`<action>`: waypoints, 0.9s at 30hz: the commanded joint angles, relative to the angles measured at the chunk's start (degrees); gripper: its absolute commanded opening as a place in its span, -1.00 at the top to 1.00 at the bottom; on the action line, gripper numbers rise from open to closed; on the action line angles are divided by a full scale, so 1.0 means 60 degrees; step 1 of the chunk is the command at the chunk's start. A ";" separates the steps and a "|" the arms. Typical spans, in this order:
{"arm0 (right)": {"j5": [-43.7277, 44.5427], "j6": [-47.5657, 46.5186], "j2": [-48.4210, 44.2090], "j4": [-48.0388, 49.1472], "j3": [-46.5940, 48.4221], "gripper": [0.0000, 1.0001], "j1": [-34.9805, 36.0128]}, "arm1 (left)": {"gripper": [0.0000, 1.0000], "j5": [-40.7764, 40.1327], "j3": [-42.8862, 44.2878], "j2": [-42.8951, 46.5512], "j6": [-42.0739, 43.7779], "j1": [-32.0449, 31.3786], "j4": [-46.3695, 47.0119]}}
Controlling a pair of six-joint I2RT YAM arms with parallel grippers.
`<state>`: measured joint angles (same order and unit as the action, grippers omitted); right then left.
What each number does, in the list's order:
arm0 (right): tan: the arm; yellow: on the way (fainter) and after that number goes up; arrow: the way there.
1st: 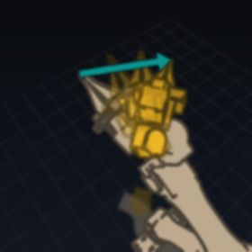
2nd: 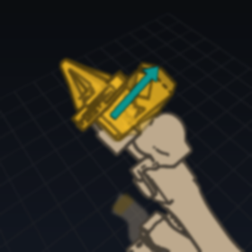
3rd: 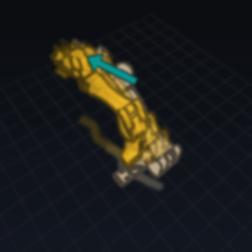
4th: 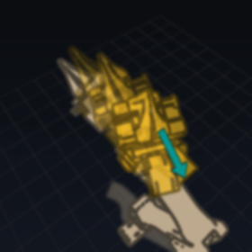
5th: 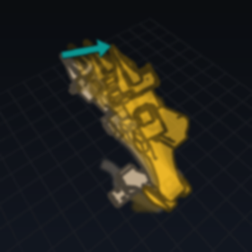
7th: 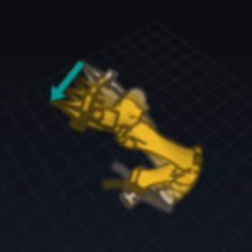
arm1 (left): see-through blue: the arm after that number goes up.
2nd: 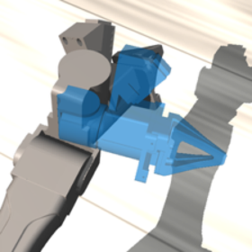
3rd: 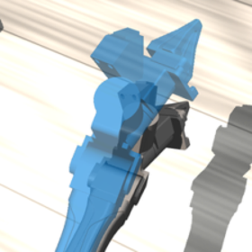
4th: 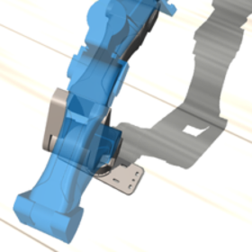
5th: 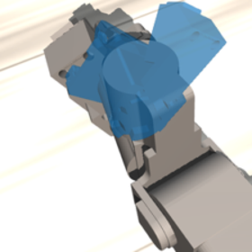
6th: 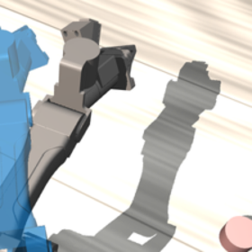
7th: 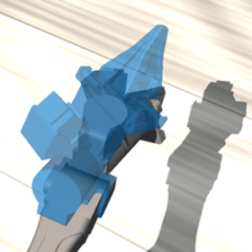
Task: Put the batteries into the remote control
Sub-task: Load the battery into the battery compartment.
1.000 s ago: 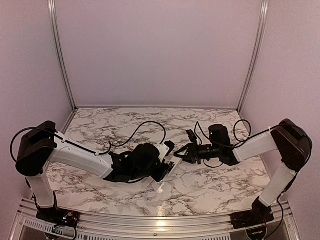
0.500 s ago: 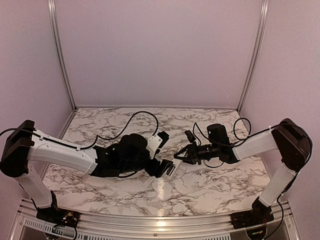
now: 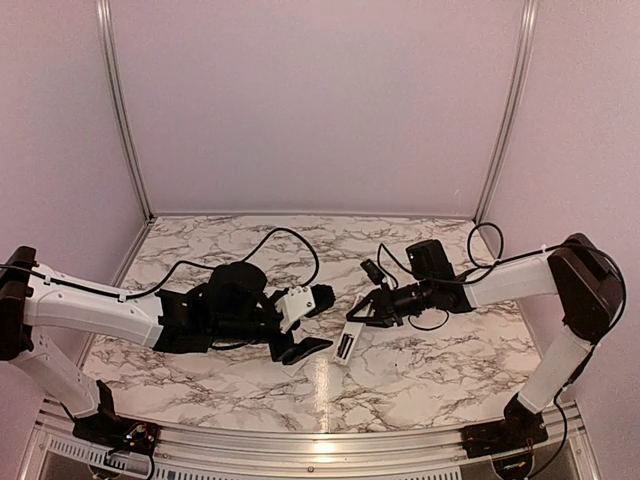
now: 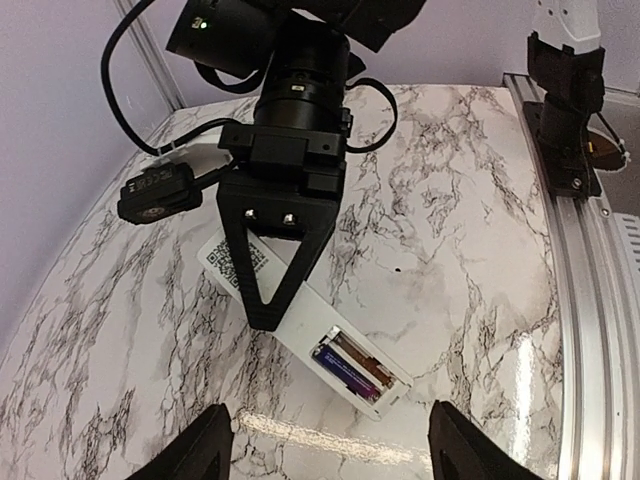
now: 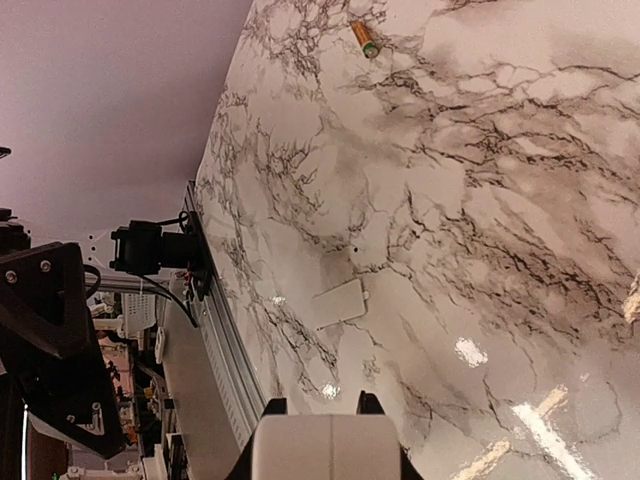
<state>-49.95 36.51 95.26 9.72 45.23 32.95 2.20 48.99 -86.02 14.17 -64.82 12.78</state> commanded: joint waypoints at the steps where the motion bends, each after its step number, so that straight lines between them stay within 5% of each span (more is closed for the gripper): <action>1: -0.0547 -0.0867 0.0077 -0.0942 0.0412 1.00 0.0139 | -0.35 0.0913 0.0051 -0.0210 0.1230 -0.0035 -0.0556; 19: -0.0874 -0.1772 0.0705 -0.2173 0.1227 1.00 0.0839 | 0.35 0.0109 0.0925 -0.1457 0.2525 -0.0617 -0.1543; 27: -0.0862 -0.1822 0.0783 -0.2390 0.1490 1.00 0.1045 | 0.41 -0.0245 0.1157 -0.1765 0.2837 -0.0754 -0.1719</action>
<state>-54.15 26.55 98.98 -3.36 51.62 38.15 2.39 54.08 -95.39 29.43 -68.90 4.38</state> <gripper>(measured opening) 0.168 0.296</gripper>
